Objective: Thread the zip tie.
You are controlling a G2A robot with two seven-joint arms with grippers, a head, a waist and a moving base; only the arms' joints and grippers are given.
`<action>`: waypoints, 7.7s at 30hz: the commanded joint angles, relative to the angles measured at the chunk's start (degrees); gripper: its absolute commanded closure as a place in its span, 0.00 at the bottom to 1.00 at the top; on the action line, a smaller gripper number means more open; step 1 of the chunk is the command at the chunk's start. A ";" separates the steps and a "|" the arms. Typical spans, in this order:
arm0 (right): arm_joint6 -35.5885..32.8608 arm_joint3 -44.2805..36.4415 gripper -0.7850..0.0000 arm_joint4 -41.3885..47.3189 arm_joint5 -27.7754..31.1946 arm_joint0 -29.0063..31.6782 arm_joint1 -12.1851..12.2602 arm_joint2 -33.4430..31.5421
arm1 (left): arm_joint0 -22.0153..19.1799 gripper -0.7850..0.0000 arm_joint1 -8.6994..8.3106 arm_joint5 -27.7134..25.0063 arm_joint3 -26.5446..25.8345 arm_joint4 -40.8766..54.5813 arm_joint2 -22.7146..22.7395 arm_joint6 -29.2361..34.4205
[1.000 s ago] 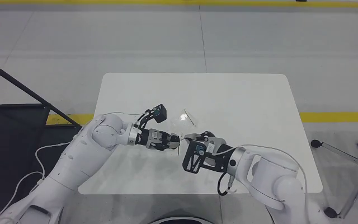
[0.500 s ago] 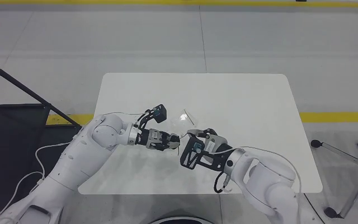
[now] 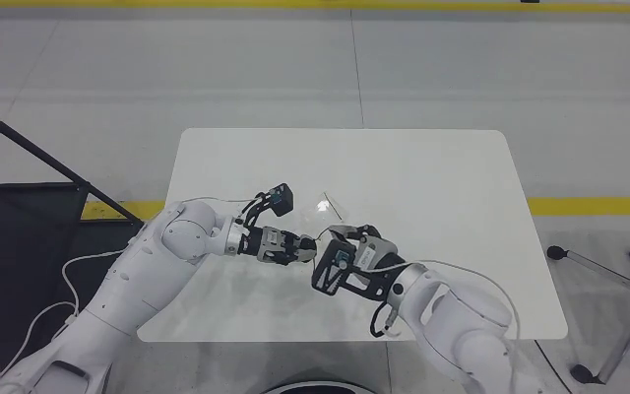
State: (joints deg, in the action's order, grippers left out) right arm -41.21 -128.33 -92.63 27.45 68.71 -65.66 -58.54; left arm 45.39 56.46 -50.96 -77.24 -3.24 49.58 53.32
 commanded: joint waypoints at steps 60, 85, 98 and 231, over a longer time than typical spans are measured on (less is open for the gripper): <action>-5.31 2.34 1.00 1.02 16.99 -4.84 -0.73 6.21 | 2.24 1.00 -0.40 2.42 -2.43 -2.32 1.21 -4.23; 0.21 -0.39 1.00 -8.31 -0.88 0.28 -1.19 3.48 | 2.02 1.00 -0.42 1.95 -2.49 -2.79 0.70 -3.97; 0.22 -0.01 1.00 -12.35 0.70 1.47 -1.47 4.31 | 2.00 1.00 -0.41 1.65 -2.32 -2.78 0.64 -4.77; 5.13 24.52 0.67 37.78 4.03 -3.85 -2.95 -3.41 | 14.50 1.00 -0.10 1.60 -11.98 -26.17 12.42 -33.04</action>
State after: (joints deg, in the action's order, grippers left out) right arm -36.13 -103.84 -54.90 31.46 64.90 -68.62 -61.98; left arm 59.89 56.35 -49.33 -89.26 -29.37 61.97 20.31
